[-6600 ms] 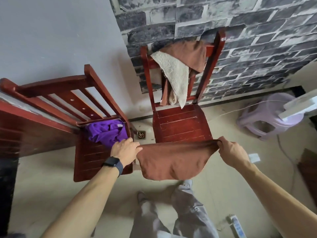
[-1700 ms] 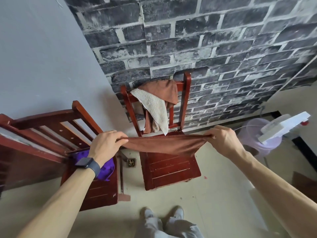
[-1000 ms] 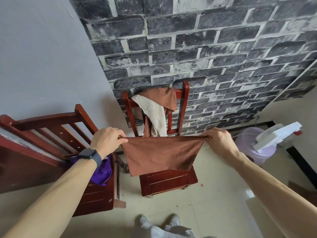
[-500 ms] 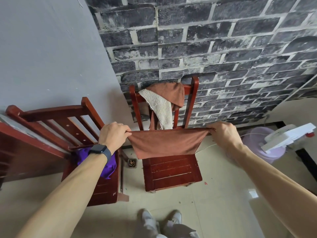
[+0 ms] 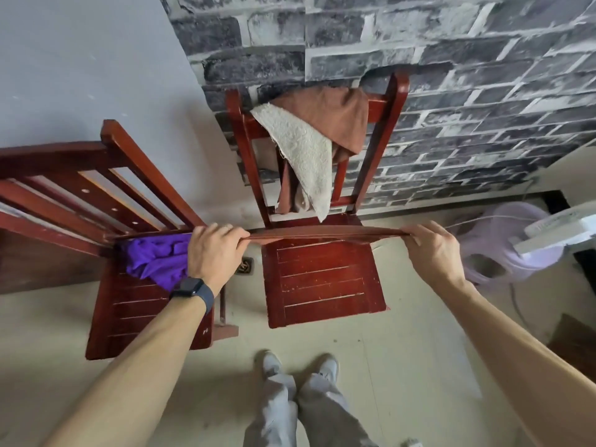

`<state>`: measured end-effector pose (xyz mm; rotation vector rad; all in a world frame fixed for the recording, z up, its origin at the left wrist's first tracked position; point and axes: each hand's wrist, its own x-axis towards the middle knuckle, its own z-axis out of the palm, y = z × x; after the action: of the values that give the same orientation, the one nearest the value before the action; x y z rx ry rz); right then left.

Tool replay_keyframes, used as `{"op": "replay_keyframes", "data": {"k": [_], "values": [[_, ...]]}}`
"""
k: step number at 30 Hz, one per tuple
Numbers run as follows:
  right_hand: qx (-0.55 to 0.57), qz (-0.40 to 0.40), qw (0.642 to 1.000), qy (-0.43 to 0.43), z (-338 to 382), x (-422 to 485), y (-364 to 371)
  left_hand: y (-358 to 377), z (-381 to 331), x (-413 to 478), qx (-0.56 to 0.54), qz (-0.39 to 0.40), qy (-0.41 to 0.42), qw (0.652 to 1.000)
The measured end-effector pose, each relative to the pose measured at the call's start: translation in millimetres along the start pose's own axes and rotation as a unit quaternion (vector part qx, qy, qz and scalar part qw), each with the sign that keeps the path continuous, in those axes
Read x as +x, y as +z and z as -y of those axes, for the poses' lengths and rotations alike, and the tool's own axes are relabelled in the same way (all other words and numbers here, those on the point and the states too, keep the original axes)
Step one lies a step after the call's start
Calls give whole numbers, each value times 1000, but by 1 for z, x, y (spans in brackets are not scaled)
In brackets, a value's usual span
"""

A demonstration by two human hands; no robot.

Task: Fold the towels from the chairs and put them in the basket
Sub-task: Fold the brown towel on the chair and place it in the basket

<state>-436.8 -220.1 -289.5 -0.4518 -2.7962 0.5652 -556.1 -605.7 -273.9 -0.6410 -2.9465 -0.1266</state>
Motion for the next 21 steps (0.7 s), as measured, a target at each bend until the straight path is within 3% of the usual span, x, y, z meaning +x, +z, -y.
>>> {"op": "replay_keyframes", "data": {"k": [5,11,13,15,16,18,21], "values": [[5,103,992,78,-27,-81,54,67,-6,-72,-6,131,3,991],[-7,235,958,165,-50,-163,107,133,-14,-136,-24,252,-19,967],[6,251,950,184,-56,-177,121,152,-14,-147,-47,271,-45,960],[31,268,941,205,-62,-181,138,170,-12,-150,-121,285,-125,943],[47,279,932,225,-65,-178,146,177,-10,-148,-177,306,-179,918],[99,304,900,295,-70,-168,160,195,-2,-141,-315,353,-293,831],[210,278,858,378,-78,-145,184,226,12,-121,-456,321,-415,719]]}}
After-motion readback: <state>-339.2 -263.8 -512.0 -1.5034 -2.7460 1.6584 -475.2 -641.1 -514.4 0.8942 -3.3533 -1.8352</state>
